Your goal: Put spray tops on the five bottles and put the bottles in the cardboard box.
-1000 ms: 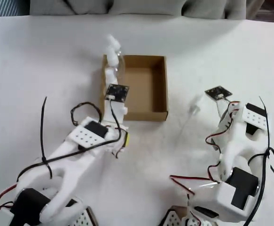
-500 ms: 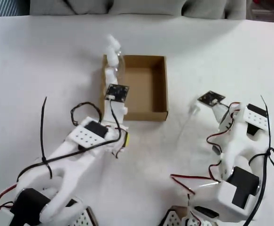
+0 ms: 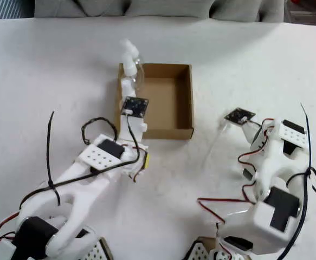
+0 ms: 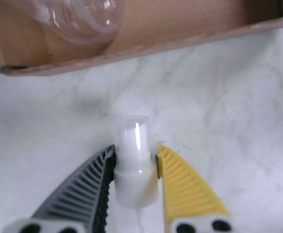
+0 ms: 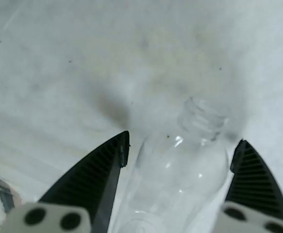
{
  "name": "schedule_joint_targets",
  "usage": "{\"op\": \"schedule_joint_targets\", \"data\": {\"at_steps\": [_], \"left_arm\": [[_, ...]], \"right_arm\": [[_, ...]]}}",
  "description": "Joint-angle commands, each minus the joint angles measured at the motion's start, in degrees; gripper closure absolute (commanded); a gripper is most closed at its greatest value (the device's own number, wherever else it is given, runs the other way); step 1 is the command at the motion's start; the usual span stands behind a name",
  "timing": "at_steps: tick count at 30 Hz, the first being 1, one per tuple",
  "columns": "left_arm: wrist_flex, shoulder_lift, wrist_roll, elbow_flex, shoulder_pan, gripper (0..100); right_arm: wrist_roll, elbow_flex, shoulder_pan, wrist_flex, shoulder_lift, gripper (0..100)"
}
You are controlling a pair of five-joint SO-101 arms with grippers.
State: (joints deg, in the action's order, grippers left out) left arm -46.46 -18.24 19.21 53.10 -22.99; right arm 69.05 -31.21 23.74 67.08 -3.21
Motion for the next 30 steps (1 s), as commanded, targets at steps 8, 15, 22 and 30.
{"op": "schedule_joint_targets", "data": {"at_steps": [8, 15, 22, 30], "left_arm": [[1.49, -2.86, -0.70, -0.18, 0.66, 98], [1.49, -2.86, -0.70, -0.18, 0.66, 98], [1.49, -2.86, -0.70, -0.26, 0.66, 98], [1.49, -2.95, -0.70, -0.26, 0.66, 98]], "right_arm": [[0.62, 1.58, -0.48, -2.07, -0.40, 81.3], [-0.70, 10.81, 1.19, 5.49, -0.40, 95.7], [-16.44, 29.80, 5.05, 19.21, -0.40, 98.3], [-20.22, 34.20, 5.93, 30.46, 6.81, 98.3]]}}
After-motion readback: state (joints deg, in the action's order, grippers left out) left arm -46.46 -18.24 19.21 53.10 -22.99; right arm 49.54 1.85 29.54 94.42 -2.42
